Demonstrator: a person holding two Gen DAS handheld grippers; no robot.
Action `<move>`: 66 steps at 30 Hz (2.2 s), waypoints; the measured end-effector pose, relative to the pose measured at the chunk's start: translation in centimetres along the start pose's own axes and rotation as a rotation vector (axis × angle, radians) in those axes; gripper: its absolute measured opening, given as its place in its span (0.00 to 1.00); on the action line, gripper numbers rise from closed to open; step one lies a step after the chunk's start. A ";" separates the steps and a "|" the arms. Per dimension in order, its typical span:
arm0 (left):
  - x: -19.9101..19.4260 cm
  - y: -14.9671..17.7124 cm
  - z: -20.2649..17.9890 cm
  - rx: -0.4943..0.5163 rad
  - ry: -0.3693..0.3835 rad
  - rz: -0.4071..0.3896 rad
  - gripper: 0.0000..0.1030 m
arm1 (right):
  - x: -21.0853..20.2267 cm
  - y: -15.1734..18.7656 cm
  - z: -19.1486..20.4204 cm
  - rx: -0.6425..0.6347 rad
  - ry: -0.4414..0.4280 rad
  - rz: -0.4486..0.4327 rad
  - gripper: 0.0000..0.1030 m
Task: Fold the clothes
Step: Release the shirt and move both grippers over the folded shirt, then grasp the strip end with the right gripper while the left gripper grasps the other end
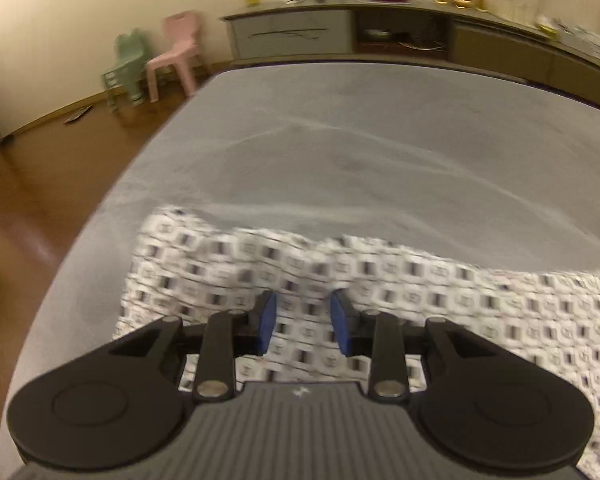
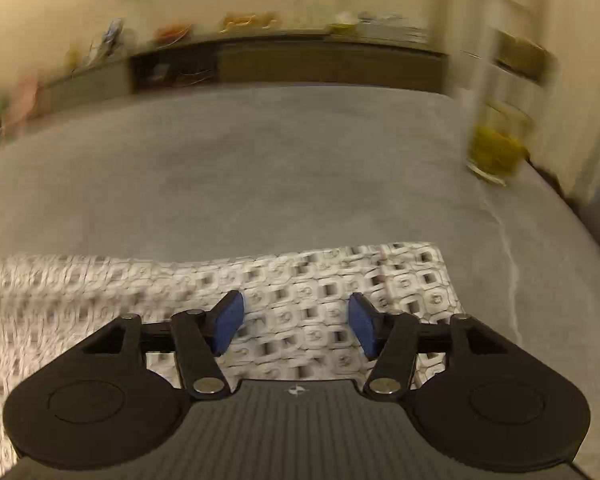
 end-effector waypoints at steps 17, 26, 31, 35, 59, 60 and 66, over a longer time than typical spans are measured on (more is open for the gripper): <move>-1.9 -2.0 3.8 -0.096 -0.009 -0.079 0.28 | -3.3 2.0 -1.4 -0.081 -0.051 -0.110 0.71; 0.2 -5.0 6.6 -0.205 -0.011 -0.033 0.34 | 0.0 2.2 -5.7 -0.034 0.119 -0.008 0.74; -6.4 -3.1 9.6 -0.243 0.066 -0.162 0.32 | -2.3 2.7 -4.9 -0.051 0.070 -0.095 0.74; -6.3 1.1 7.7 -0.045 0.072 -0.068 0.32 | -3.9 3.1 -2.4 -0.114 -0.072 -0.126 0.74; -4.9 -1.8 -8.0 0.285 -0.027 -0.091 0.34 | -3.8 7.1 -12.9 0.188 0.039 -0.043 0.81; -5.2 -1.9 -8.7 0.286 -0.014 -0.099 0.34 | -4.6 7.2 -13.3 0.215 0.022 -0.073 0.81; -8.7 -0.8 -13.7 0.324 0.198 -0.180 0.33 | -8.8 9.8 -13.5 0.341 -0.184 -0.148 0.80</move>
Point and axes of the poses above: each gripper's, at about its wrist camera, not at the fingertips, and x roughly the way its jaws point, z to its left, y to its underside, the point moved 3 cm from there along x, roughly the way its jaws point, and after that the axes turned 11 degrees about z, right-handed, at the moved point
